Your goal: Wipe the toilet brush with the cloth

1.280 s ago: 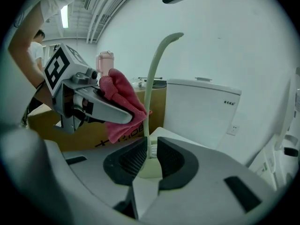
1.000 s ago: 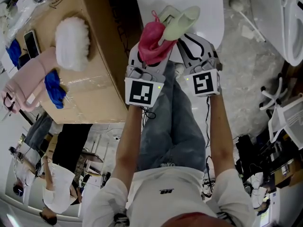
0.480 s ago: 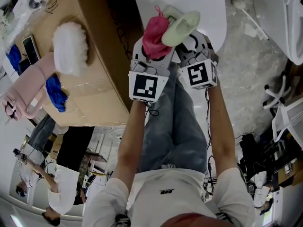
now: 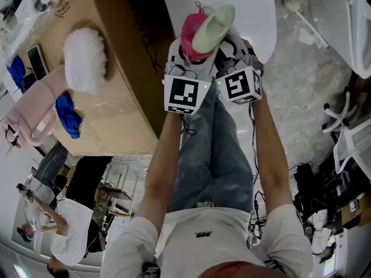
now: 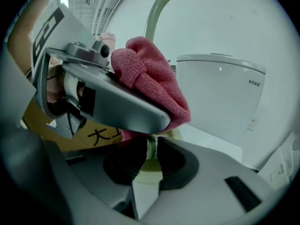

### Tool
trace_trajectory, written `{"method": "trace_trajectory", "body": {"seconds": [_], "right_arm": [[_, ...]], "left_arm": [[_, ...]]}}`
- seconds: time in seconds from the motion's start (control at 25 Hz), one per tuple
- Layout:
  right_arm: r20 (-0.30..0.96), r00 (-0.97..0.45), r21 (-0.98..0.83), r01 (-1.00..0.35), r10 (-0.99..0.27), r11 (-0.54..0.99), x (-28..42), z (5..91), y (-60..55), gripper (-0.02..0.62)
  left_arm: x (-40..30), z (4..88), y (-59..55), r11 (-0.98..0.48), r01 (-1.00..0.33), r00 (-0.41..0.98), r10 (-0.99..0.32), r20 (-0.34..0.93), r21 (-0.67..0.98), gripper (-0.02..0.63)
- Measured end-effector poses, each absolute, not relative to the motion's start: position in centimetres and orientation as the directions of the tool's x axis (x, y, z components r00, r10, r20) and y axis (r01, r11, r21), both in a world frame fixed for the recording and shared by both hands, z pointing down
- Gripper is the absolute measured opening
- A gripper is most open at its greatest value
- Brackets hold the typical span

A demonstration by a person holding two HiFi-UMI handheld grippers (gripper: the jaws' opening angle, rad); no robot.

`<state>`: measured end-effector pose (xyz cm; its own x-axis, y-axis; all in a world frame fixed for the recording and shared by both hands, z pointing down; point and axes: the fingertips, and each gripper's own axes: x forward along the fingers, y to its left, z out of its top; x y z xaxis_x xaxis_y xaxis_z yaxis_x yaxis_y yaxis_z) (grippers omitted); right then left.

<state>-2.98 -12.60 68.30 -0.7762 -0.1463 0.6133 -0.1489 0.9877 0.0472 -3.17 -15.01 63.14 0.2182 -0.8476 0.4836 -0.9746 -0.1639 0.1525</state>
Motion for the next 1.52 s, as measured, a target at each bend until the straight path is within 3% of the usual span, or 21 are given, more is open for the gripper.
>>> {"method": "trace_trajectory", "body": {"seconds": [0.2,0.36,1.2,1.52], "right_arm": [[0.604,-0.782,0.059,-0.148,-0.153,0.987,-2.9,68.6,-12.6,0.060],[0.605,-0.782,0.050,-0.154,-0.153,0.987,-2.8,68.6,-12.7,0.058],[0.657,-0.743,0.029,-0.143,-0.127,0.989,-2.8,68.6,-12.7,0.057],[0.665,-0.737,0.025,-0.145,-0.124,0.989,-2.9,68.7,-12.7,0.057]], "left_arm": [[-3.2,64.1,-15.1,-0.172,-0.976,0.215,-0.843,0.494,0.131,0.127],[-3.1,63.8,-15.2,-0.189,-0.974,0.224,-0.836,0.501,0.120,0.120],[-3.5,51.9,-16.4,-0.296,-0.947,0.322,-0.870,0.374,0.126,0.120],[-3.8,46.6,-17.9,-0.312,-0.930,0.359,-0.883,0.303,0.192,0.166]]}}
